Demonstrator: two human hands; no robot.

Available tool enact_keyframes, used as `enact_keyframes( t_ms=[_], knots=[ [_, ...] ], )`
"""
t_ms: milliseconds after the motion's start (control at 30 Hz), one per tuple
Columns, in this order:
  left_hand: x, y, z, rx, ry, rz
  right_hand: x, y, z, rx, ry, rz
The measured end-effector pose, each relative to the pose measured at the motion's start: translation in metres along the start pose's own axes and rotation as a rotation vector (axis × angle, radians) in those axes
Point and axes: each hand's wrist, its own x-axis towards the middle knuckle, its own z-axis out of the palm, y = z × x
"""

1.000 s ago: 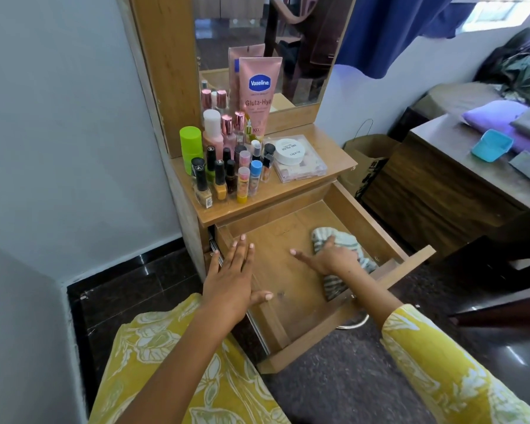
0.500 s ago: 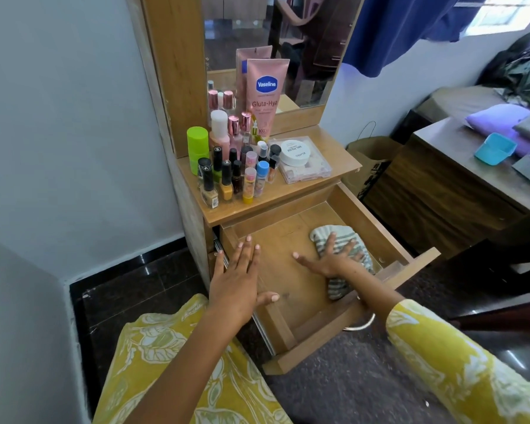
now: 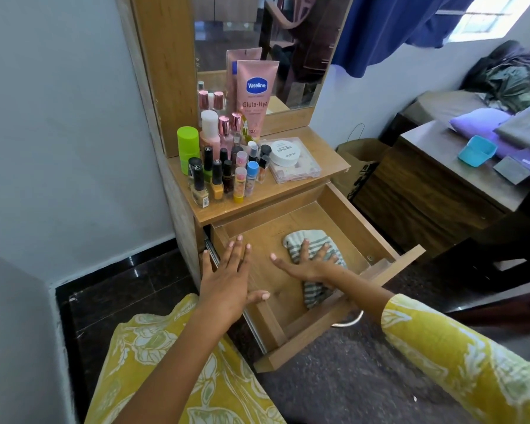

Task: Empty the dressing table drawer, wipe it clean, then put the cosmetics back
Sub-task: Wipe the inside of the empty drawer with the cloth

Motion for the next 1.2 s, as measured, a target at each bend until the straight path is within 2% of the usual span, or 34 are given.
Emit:
enact_keyframes(
  t_ms=[267, 433, 600, 733, 900, 1067, 1200],
  knots=[
    [0.0, 0.001, 0.001, 0.001, 0.003, 0.009, 0.012, 0.037, -0.03, -0.053, 0.02, 0.0],
    [0.001, 0.001, 0.001, 0.01, -0.009, 0.014, 0.022, 0.043, -0.029, -0.058, 0.056, -0.114],
    [0.001, 0.001, 0.0, 0.018, -0.01, 0.012, 0.039, 0.035, -0.035, -0.076, 0.159, -0.277],
    [0.001, 0.001, 0.001, 0.014, -0.009, 0.012, 0.051, 0.019, -0.045, -0.012, 0.223, -0.333],
    [0.002, 0.002, 0.001, 0.02, -0.011, 0.009, 0.057, 0.009, -0.05, 0.005, 0.297, -0.337],
    [-0.001, -0.001, 0.0, 0.023, -0.013, 0.017, 0.054, 0.02, -0.054, -0.085, 0.321, -0.301],
    [-0.002, -0.001, 0.001, 0.022, -0.01, 0.025, 0.048, 0.034, -0.054, -0.122, 0.273, -0.278]
  ],
)
